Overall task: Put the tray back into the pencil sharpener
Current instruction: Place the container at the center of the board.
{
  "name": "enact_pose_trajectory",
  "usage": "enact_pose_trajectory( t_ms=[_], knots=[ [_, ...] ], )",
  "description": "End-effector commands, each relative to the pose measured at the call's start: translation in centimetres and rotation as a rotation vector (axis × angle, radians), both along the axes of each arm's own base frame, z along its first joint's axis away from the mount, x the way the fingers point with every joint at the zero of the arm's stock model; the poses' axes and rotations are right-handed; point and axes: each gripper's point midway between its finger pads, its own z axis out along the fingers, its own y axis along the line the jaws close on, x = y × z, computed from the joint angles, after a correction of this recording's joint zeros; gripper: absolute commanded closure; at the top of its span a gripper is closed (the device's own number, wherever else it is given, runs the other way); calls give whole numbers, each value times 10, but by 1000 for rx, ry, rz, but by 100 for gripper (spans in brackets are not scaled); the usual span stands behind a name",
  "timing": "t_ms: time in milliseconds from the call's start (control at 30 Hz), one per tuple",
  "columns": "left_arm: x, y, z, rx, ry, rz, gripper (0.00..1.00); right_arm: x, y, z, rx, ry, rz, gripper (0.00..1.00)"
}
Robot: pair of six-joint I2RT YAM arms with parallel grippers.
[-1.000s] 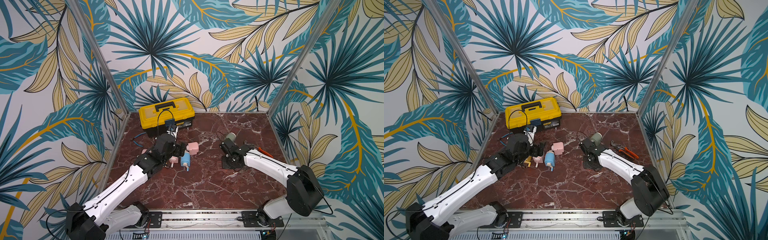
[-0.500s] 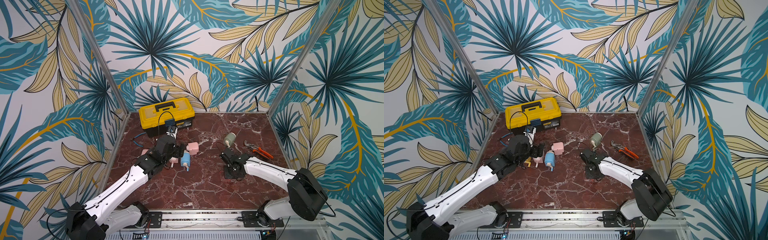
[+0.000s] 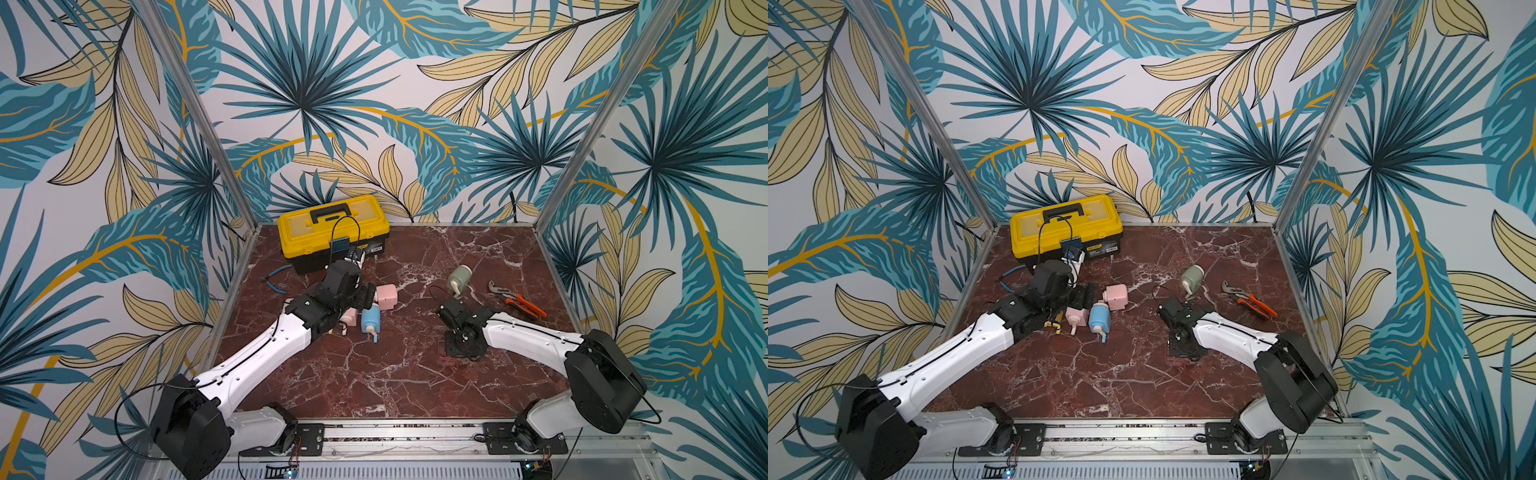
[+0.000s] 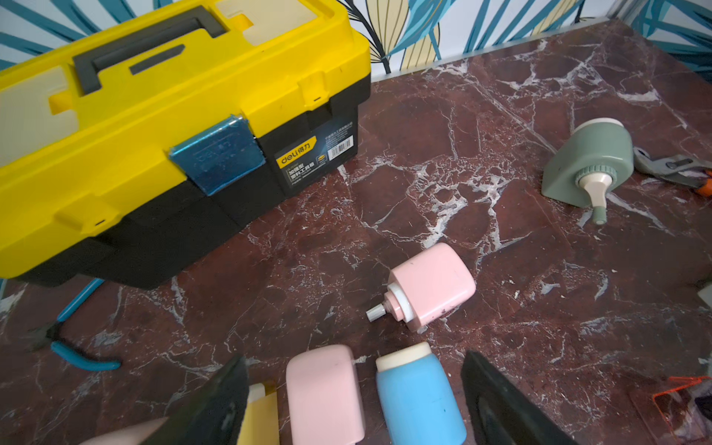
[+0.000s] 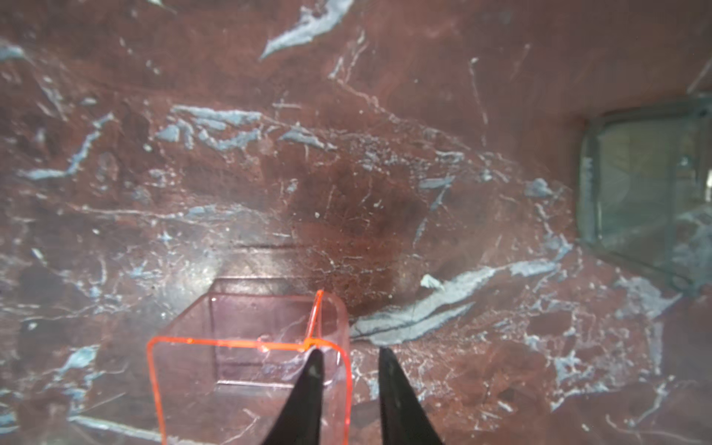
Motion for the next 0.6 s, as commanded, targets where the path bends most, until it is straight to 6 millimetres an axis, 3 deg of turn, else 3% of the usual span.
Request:
enact_pose_trajectory(
  t_ms=[0, 133, 267, 567],
  knots=[
    [11, -16, 21, -7, -52, -143, 12, 4, -3, 21, -4, -48, -8, 64],
    [15, -39, 23, 0, -55, -419, 11, 9, -10, 51, 19, -157, -35, 60],
    [22, -49, 21, 73, -101, -609, 8, 10, -20, 75, 22, -248, -66, 57],
    [36, -61, -21, 186, 63, -791, 6, 3, -37, 85, 8, -293, -112, 57]
  ],
)
